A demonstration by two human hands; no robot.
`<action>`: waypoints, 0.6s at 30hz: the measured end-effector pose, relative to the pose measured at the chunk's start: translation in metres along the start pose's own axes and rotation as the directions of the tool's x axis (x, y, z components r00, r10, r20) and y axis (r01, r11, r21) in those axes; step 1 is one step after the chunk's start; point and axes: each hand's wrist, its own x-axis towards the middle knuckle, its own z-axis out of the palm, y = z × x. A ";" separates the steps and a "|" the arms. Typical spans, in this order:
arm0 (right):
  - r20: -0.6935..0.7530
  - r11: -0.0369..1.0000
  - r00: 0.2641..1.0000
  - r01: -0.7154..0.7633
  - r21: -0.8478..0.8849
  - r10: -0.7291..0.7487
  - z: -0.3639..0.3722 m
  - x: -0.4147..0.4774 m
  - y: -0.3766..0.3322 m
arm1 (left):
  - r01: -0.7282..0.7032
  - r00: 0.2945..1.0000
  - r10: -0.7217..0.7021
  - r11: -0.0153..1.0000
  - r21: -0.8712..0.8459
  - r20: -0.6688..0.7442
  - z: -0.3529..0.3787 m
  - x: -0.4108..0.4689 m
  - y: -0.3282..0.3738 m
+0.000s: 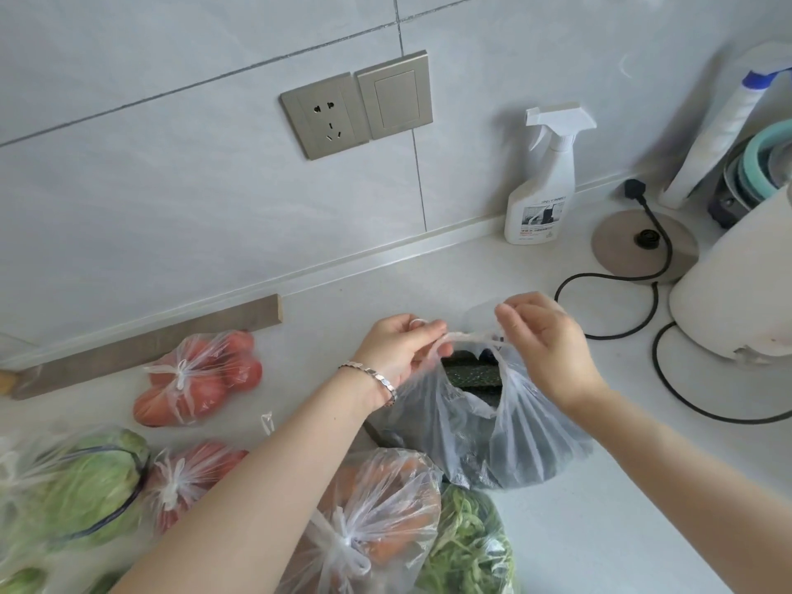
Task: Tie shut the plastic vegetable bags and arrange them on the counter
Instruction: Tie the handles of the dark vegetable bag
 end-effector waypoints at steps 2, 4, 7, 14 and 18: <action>0.062 0.956 0.986 -0.163 0.242 0.153 -0.006 0.001 0.001 | -0.017 1.000 0.016 0.999 -0.033 -0.024 -0.005 0.004 0.003; 0.150 0.837 0.943 -0.332 0.435 0.296 -0.007 0.000 0.008 | -0.003 0.996 0.001 1.000 -0.022 -0.088 -0.008 0.009 0.000; 0.218 0.638 0.848 -0.511 0.576 0.482 -0.013 -0.007 0.034 | 0.106 0.967 -0.100 0.994 0.012 -0.235 -0.026 0.018 -0.018; -0.011 0.723 0.727 -0.682 0.109 0.687 -0.021 -0.036 0.097 | 0.368 0.866 -0.192 0.870 0.328 -0.462 -0.069 0.029 -0.072; -0.216 0.899 0.881 -0.437 -0.034 0.421 -0.002 -0.022 0.078 | 0.158 0.809 0.370 0.612 0.775 -0.457 -0.038 0.036 -0.071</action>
